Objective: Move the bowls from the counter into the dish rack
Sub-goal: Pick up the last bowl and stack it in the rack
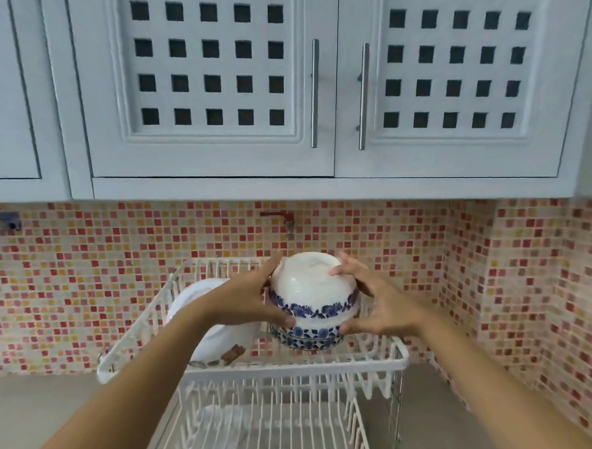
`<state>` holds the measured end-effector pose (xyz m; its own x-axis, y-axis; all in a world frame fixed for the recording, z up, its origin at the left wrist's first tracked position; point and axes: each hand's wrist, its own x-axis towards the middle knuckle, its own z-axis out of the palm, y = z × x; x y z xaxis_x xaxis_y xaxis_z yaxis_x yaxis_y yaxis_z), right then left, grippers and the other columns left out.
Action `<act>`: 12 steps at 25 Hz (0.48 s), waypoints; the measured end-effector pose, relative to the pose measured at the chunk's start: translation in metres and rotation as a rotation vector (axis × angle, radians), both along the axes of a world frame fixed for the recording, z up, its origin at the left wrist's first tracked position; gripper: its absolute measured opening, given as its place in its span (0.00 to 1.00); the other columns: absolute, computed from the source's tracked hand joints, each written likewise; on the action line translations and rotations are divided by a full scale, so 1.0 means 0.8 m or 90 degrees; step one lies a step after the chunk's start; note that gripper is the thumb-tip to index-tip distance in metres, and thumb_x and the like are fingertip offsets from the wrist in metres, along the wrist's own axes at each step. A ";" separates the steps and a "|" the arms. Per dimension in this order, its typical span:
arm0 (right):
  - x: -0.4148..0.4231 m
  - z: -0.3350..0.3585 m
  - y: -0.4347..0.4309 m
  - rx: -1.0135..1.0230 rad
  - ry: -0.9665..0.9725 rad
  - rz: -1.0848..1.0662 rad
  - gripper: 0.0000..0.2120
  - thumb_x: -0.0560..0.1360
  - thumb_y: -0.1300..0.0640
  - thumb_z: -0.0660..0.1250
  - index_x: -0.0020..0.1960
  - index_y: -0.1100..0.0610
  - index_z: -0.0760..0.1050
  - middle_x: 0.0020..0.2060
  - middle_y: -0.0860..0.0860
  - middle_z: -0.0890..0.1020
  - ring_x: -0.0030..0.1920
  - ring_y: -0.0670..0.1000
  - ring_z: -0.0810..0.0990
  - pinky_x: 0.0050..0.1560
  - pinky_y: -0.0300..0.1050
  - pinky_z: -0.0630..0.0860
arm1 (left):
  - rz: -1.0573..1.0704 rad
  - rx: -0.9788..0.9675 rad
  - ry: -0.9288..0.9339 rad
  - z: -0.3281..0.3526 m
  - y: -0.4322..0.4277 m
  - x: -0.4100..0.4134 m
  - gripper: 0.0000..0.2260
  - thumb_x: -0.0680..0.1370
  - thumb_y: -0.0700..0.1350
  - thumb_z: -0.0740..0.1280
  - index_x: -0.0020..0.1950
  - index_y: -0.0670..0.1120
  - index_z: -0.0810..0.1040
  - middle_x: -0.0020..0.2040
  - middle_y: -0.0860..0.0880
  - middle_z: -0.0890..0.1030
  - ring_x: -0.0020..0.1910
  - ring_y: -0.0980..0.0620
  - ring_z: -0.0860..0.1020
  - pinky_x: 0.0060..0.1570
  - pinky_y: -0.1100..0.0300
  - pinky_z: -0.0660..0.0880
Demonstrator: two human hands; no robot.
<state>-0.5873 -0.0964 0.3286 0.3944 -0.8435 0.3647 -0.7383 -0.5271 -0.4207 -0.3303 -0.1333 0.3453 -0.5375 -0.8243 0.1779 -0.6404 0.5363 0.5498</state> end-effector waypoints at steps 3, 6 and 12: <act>0.005 -0.010 -0.009 -0.019 0.056 -0.022 0.45 0.58 0.44 0.79 0.64 0.29 0.54 0.76 0.39 0.45 0.73 0.42 0.46 0.73 0.54 0.50 | 0.034 -0.082 -0.068 -0.021 -0.004 -0.013 0.57 0.63 0.53 0.78 0.78 0.52 0.40 0.77 0.50 0.59 0.74 0.48 0.61 0.72 0.53 0.61; 0.008 -0.016 -0.016 -0.010 0.113 -0.029 0.57 0.58 0.44 0.79 0.69 0.29 0.40 0.76 0.41 0.41 0.72 0.40 0.43 0.73 0.51 0.47 | 0.063 -0.135 -0.064 -0.043 0.000 -0.021 0.58 0.61 0.52 0.79 0.77 0.52 0.41 0.74 0.47 0.59 0.72 0.47 0.61 0.71 0.52 0.62; 0.014 -0.013 -0.013 -0.044 0.209 -0.061 0.61 0.60 0.43 0.78 0.75 0.47 0.36 0.76 0.45 0.43 0.75 0.50 0.51 0.71 0.49 0.59 | 0.087 -0.224 -0.084 -0.066 0.008 -0.029 0.55 0.62 0.52 0.79 0.77 0.47 0.44 0.70 0.45 0.60 0.69 0.45 0.64 0.67 0.51 0.67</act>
<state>-0.5758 -0.1068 0.3181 0.4208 -0.8597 0.2895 -0.8756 -0.4684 -0.1183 -0.3539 -0.1273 0.2924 -0.4648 -0.7905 0.3987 -0.7714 0.5826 0.2559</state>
